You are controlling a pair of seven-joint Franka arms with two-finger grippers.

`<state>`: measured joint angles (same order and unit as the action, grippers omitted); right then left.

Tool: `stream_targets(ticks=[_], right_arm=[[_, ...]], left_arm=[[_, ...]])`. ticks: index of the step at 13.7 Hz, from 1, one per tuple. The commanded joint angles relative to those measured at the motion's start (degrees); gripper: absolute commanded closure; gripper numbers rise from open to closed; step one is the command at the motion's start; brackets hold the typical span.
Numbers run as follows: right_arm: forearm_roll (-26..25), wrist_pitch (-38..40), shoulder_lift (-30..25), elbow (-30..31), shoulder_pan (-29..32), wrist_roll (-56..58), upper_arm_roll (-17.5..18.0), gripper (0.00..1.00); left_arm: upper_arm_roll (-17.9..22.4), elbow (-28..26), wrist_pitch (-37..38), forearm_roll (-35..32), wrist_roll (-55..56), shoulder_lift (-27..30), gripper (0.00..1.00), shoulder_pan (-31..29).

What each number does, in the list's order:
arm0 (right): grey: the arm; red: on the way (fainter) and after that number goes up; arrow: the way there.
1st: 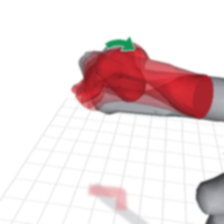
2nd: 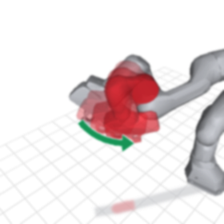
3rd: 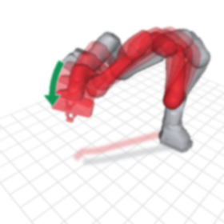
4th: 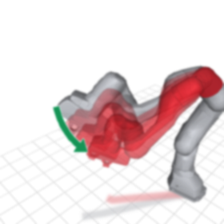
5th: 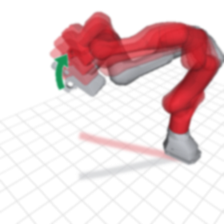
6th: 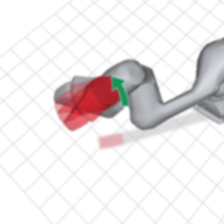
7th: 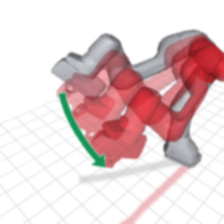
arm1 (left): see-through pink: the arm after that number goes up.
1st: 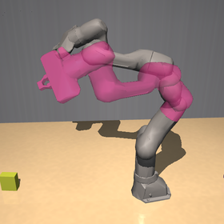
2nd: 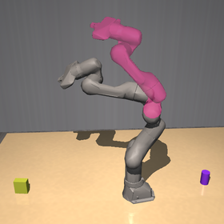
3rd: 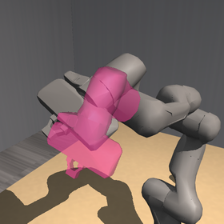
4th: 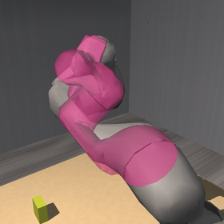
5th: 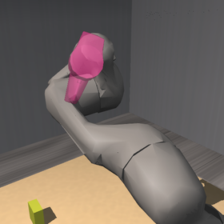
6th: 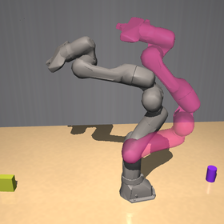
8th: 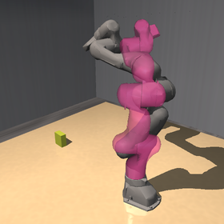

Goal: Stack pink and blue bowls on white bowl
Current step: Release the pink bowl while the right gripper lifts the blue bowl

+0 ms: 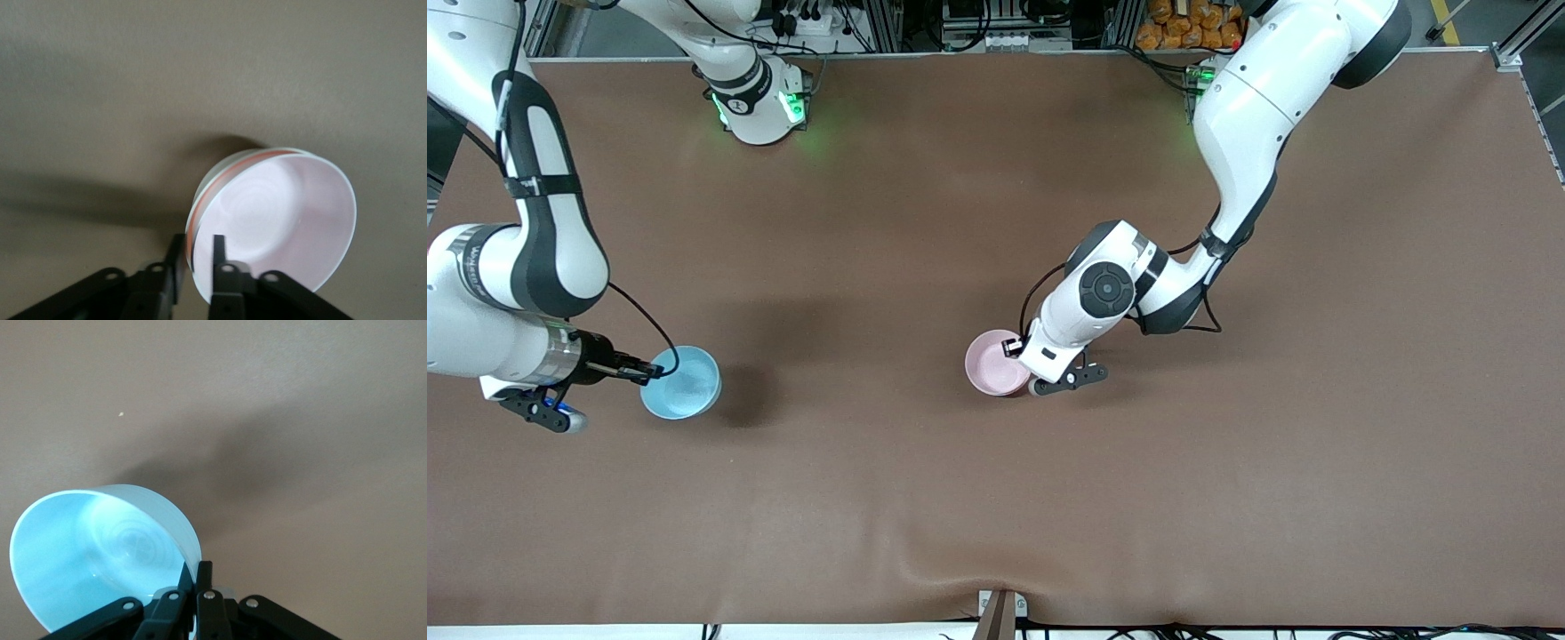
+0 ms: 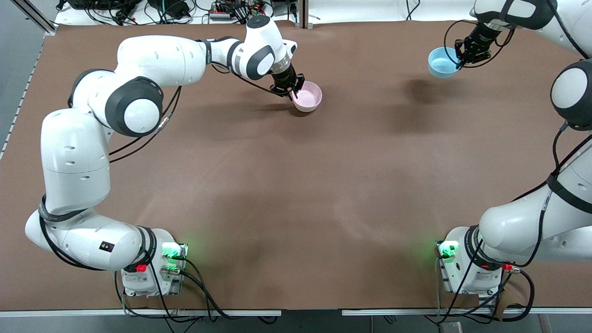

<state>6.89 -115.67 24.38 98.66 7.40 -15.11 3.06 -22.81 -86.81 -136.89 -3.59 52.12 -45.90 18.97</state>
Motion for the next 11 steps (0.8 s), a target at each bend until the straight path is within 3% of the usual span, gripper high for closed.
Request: stream_targets(ticks=[1,3,7,11], right_arm=[[0.94,0.71,-1.88,0.66,-2.64,-5.08,-0.16,1.0],[0.94,0.71,-2.05,0.57,-3.88,-6.76,-0.07,1.0],[6.02,1.15,-2.05,-1.36,-6.33,-8.0,0.01,1.0],[6.21,1.85,-1.79,-5.83,-14.84,-10.1,0.45,1.0]], left_arm=[[0.93,1.46,0.39,-2.21,0.79,2.12,0.0,0.72],[1.1,0.77,2.92,-3.78,0.61,7.98,0.0,-1.03],[0.93,1.11,19.43,-4.06,0.17,23.1,0.0,-6.65],[1.02,2.25,31.92,-3.62,-15.18,33.14,0.0,-13.58]])
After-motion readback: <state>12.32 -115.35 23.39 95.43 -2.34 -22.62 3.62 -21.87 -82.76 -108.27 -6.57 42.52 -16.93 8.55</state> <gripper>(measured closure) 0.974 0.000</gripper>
